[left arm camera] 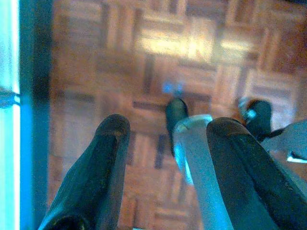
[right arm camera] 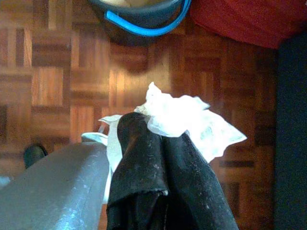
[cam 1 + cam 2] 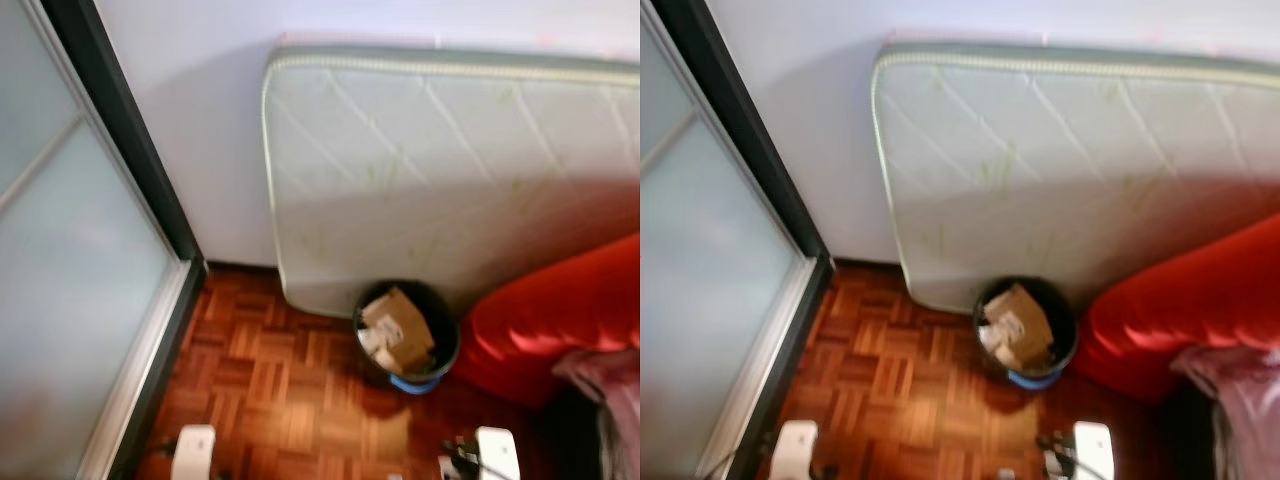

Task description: Clean up the room

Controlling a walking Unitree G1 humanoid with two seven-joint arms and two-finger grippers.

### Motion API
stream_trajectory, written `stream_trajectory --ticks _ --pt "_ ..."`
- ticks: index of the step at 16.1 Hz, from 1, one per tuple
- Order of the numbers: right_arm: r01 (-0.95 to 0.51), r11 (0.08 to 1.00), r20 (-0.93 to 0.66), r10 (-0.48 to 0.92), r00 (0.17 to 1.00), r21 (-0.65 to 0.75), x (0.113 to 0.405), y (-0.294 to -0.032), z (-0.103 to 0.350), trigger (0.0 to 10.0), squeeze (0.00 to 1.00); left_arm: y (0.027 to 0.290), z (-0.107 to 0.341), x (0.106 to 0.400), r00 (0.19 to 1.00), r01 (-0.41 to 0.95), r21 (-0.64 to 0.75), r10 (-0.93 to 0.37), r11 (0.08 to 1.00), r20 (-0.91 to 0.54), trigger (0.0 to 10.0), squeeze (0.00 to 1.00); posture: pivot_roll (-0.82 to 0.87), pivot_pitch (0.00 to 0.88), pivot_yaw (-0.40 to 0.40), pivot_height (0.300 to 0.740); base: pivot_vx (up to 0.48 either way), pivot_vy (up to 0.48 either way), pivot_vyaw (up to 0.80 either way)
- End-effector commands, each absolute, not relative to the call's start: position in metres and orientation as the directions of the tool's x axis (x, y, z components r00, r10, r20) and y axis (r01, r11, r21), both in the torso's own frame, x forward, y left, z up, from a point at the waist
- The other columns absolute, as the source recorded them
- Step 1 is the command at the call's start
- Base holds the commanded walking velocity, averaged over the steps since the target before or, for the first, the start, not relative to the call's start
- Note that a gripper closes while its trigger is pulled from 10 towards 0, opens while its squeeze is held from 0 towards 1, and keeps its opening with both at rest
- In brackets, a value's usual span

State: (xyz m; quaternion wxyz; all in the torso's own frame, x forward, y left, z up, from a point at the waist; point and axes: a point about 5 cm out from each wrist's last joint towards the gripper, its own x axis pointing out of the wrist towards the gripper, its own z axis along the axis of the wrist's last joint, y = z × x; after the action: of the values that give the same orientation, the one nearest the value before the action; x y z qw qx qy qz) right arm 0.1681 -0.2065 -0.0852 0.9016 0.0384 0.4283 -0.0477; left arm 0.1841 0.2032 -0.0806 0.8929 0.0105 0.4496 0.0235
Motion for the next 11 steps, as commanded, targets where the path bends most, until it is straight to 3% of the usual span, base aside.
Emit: stream_trajectory --ticks 1,3,6,11 --pt "0.123 0.992 -0.794 -0.060 0.604 0.019 0.162 -0.203 -0.089 10.0 0.00 0.193 -0.087 0.175 0.566 -0.025 0.017 0.028 1.000 -0.824 10.0 0.00 -0.08 0.166 -0.033 0.740 0.296 0.000 0.00" --pt "0.098 0.995 -0.795 -0.033 0.606 0.034 0.164 -0.184 -0.091 10.0 0.00 0.190 -0.087 0.175 0.562 -0.022 0.016 0.026 1.000 -0.827 10.0 0.00 -0.08 0.155 -0.032 0.740 0.300 0.000 0.00" --pt "0.093 0.995 -0.795 -0.027 0.606 0.037 0.164 -0.180 -0.091 10.0 0.00 0.188 -0.087 0.176 0.561 -0.019 0.015 0.023 1.000 -0.827 10.0 0.00 -0.08 0.148 -0.031 0.740 0.300 0.000 0.00" --pt "0.121 0.992 -0.783 -0.059 0.619 0.021 0.160 -0.215 -0.087 10.0 0.00 0.187 -0.087 0.177 0.563 -0.013 0.014 0.019 1.000 -0.826 10.0 0.00 -0.08 0.137 -0.031 0.740 0.299 0.000 0.00"
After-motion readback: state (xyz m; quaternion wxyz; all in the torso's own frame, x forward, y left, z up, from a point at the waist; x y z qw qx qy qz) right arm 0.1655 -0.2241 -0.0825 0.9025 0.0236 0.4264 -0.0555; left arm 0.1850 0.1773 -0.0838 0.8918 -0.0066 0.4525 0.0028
